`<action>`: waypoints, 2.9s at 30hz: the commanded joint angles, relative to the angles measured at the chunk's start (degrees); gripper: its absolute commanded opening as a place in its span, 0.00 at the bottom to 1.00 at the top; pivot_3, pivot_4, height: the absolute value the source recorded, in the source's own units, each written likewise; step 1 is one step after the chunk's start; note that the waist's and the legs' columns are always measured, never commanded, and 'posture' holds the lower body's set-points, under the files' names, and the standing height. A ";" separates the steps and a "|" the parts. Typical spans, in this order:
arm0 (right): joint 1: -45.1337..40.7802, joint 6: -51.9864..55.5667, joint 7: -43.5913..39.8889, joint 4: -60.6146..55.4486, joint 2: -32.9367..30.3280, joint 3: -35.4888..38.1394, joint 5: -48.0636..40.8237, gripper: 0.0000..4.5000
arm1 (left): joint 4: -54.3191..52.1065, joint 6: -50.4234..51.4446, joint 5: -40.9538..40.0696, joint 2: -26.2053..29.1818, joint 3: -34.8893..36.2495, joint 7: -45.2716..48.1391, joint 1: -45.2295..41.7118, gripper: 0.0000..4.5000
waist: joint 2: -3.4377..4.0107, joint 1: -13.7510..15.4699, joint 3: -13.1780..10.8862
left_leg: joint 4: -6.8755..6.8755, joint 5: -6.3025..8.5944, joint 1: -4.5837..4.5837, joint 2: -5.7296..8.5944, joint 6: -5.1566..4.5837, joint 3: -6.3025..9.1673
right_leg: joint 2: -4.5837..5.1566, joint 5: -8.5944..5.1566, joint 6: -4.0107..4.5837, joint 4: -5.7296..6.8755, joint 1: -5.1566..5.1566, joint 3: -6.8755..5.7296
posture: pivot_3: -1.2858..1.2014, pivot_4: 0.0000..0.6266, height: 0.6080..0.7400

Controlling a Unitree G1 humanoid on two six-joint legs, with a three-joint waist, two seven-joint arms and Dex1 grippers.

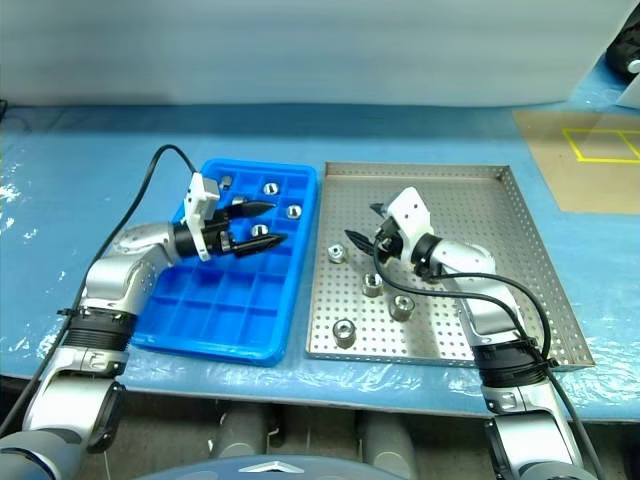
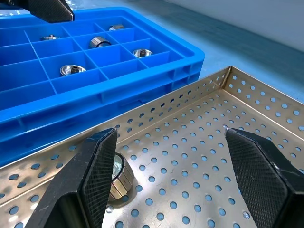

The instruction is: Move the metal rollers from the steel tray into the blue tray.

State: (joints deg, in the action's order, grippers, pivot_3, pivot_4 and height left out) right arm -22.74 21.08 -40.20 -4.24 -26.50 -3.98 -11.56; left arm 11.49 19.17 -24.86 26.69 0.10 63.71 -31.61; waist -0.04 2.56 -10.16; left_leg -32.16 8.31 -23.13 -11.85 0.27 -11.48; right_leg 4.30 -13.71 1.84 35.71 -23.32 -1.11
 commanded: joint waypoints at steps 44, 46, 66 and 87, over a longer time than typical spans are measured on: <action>19.54 14.69 4.46 -29.64 -8.62 13.17 -10.49 0.83 | 59.69 -44.60 33.75 -16.78 -18.68 16.05 -39.36 1.00 | 0.00 -2.02 0.01 | -0.21 0.14 -0.01 0.04 -0.33 0.01 | 0.11 0.02 -0.04 -0.15 0.15 0.06 | 0.32 0.24 1.00; 20.51 14.94 5.68 -30.61 -8.08 12.59 -10.35 0.83 | 60.46 -45.56 35.97 -17.08 -19.82 15.33 -39.87 1.00 | 0.00 -2.45 0.01 | -0.25 0.16 0.01 0.04 -0.34 0.02 | 0.11 0.03 -0.05 -0.15 0.16 0.08 | 0.32 0.24 1.00; 24.29 13.71 11.69 -32.10 -6.21 11.66 -8.63 0.83 | 63.08 -47.98 50.65 -15.13 -28.10 6.58 -40.64 0.91 | 0.01 -6.07 0.02 | -0.22 0.18 0.10 0.07 -0.32 0.22 | -0.04 0.03 -0.06 -0.22 0.22 0.05 | 0.30 0.24 1.00; 21.30 12.04 12.09 -29.13 -6.06 10.15 -7.32 0.83 | 60.57 -48.18 43.85 -14.46 -21.89 10.35 -37.65 0.42 | 0.05 -6.76 0.05 | -0.23 0.19 0.22 0.08 -0.31 0.25 | -0.04 0.04 -0.03 -0.24 0.33 0.06 | 0.32 0.24 1.00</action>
State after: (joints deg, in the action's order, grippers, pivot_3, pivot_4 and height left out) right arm -0.77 34.41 -27.86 -32.35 -32.69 6.01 -18.95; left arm 72.27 -27.72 21.68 11.11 -24.01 71.77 -69.84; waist 0.01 -4.20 -10.11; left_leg -32.38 8.50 -22.94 -11.78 -0.05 -11.22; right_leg 4.26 -13.67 1.81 35.45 -23.01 -1.06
